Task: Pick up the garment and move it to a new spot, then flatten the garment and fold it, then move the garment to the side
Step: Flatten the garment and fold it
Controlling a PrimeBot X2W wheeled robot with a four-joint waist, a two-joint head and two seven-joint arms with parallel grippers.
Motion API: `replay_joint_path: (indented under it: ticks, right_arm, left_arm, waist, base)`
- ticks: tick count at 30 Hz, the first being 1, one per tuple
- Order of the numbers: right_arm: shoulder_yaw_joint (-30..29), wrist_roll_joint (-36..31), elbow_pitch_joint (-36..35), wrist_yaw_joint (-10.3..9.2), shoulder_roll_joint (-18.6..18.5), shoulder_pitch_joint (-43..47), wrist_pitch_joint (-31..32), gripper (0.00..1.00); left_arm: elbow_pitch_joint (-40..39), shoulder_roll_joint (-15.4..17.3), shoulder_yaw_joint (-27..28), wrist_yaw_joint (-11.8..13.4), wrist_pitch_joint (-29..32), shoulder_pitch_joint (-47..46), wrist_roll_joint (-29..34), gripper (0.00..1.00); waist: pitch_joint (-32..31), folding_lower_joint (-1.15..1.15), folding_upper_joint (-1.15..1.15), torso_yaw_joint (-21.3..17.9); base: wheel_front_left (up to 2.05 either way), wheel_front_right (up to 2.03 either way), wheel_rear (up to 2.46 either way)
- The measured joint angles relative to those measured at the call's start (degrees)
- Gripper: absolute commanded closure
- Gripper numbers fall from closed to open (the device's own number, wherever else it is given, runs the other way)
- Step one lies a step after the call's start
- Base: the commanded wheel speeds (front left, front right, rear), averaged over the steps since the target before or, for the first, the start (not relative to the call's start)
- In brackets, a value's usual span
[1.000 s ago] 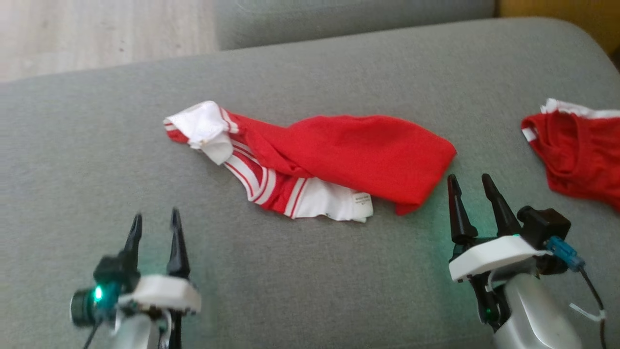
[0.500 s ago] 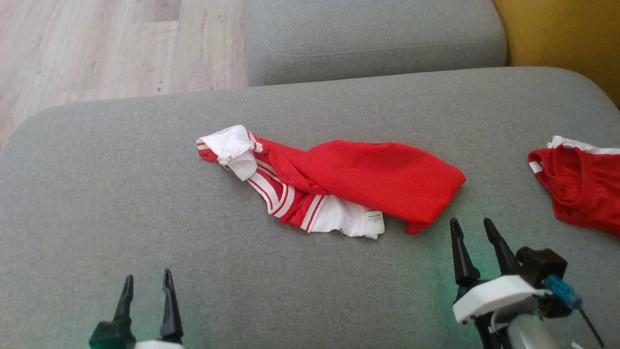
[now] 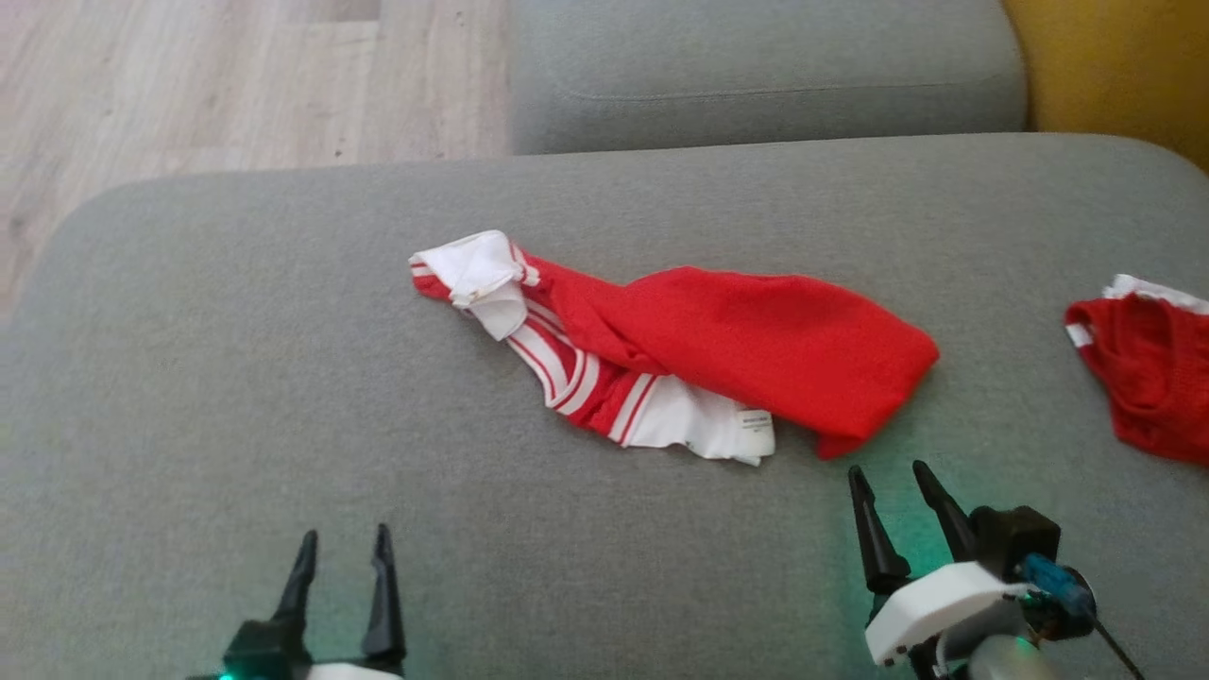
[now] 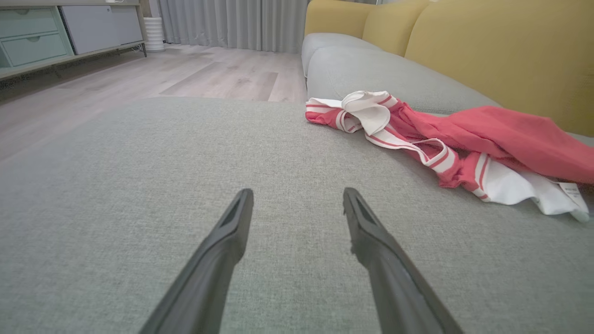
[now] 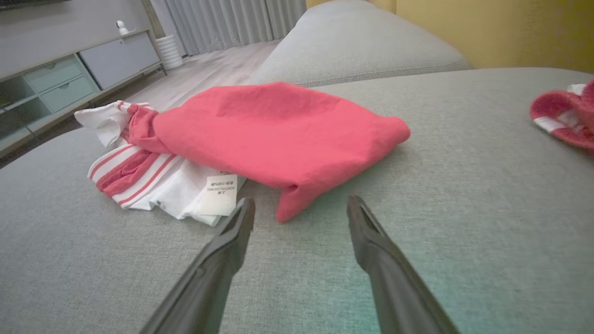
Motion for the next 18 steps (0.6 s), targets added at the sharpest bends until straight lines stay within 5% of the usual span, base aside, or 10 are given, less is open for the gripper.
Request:
replay_joint_path:
  ticks: [10, 18]
  right_arm:
    - [3.0, 0.3, 0.6, 0.00, 0.0, -4.5, 0.0, 0.00]
    - [3.8, 0.3, -1.2, 0.00, 0.0, -7.4, 0.0, 0.00]
  left_arm:
    - [0.0, 0.1, -9.5, -2.1, 0.0, -4.5, -5.4, 0.00]
    - [6.5, 0.0, -20.2, -4.2, 0.0, -15.5, -11.7, 0.00]
  waist:
    - [3.9, 0.01, 0.00, 1.8]
    - [8.2, 0.01, 0.00, -4.7]
  base:
    - [0.00, 0.00, 0.00]
    - [0.00, 0.00, 0.00]
